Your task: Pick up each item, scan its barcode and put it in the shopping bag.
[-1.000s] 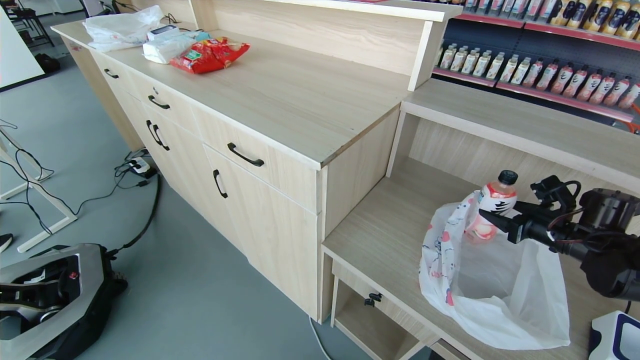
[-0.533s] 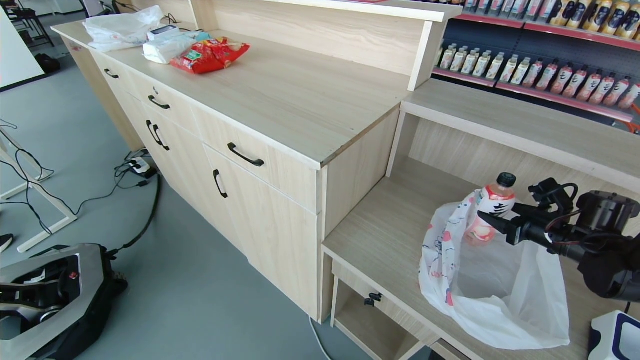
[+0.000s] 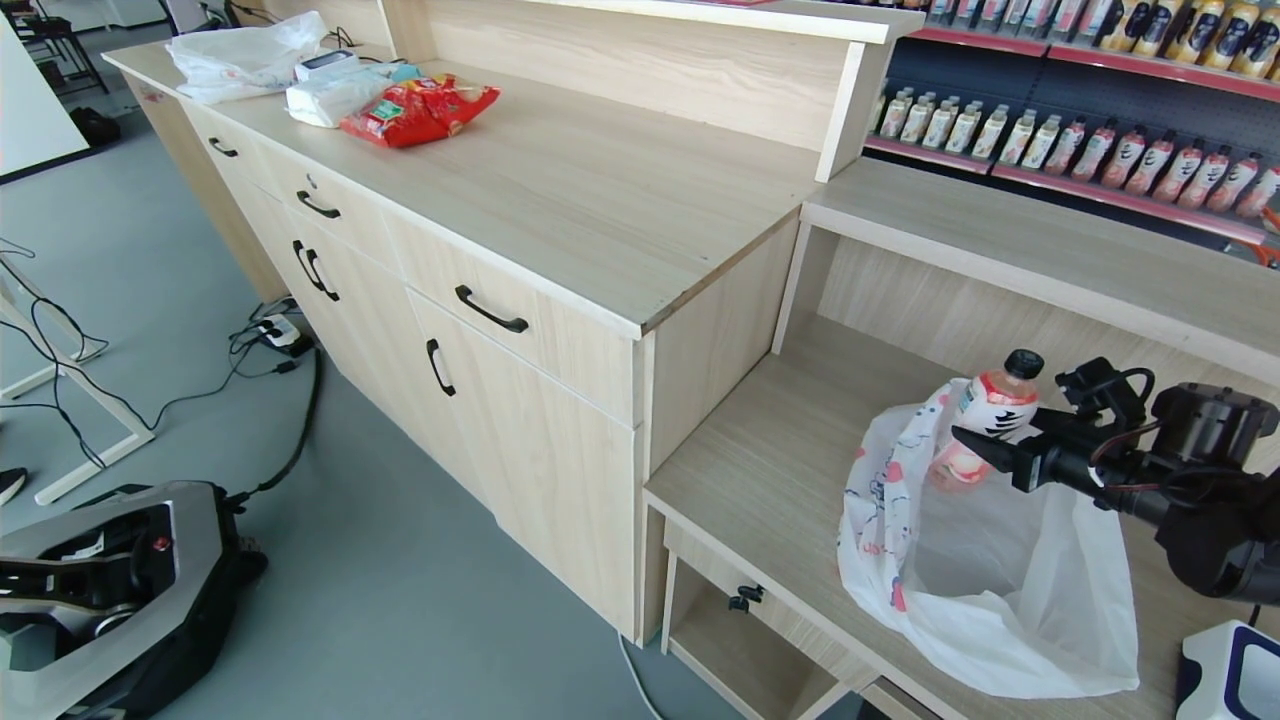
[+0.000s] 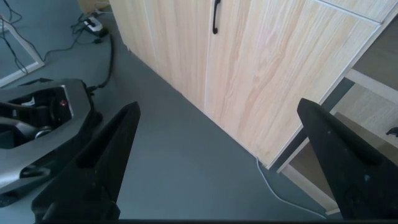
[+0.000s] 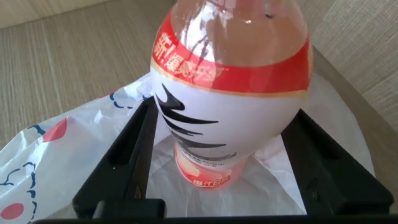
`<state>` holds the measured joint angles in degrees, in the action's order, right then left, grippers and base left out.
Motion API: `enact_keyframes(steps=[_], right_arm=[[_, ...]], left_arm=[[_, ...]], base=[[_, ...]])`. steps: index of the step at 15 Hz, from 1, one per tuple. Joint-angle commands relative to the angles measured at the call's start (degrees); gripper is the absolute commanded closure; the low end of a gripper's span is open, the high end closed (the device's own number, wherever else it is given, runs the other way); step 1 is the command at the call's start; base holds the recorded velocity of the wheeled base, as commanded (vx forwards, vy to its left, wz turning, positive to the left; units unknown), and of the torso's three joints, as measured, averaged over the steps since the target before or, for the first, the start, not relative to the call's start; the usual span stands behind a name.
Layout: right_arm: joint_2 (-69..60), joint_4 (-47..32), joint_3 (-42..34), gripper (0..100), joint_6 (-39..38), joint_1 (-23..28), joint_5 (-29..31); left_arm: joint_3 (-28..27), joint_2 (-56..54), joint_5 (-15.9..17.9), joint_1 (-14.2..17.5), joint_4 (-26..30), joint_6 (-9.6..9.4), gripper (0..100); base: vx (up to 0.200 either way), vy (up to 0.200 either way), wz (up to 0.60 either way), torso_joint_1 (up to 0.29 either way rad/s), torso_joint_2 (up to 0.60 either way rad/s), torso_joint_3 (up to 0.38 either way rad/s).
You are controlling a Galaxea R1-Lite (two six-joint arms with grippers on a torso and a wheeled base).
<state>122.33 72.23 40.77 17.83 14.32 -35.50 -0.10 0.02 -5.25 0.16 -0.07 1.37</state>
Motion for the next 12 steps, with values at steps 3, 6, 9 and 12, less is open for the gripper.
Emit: enact_keyframes(steps=[3, 6, 9, 12], right_arm=[[0.01, -0.25, 0.02, 0, 0.01, 0.0, -0.01], [-0.6, -0.42, 0.28, 0, -0.08, 0.0, -0.1], [-4.12, -0.6, 0.89, 0, -0.17, -0.26, -1.94], [-12.12, -0.86, 1.95, 0, -1.49, -0.17, -5.28]], left_arm=[[0.01, -0.02, -0.02, 0.02, -0.01, 0.04, 0], [0.01, -0.02, -0.02, 0.02, -0.01, 0.04, 0], [0.01, -0.02, -0.02, 0.02, -0.01, 0.04, 0], [0.01, -0.02, -0.02, 0.02, -0.01, 0.04, 0]], base=[[0.0, 0.0, 0.0, 0.0, 0.0, 0.0], [0.0, 0.0, 0.0, 0.0, 0.0, 0.0], [0.0, 0.0, 0.0, 0.0, 0.0, 0.0], [0.0, 0.0, 0.0, 0.0, 0.0, 0.0]])
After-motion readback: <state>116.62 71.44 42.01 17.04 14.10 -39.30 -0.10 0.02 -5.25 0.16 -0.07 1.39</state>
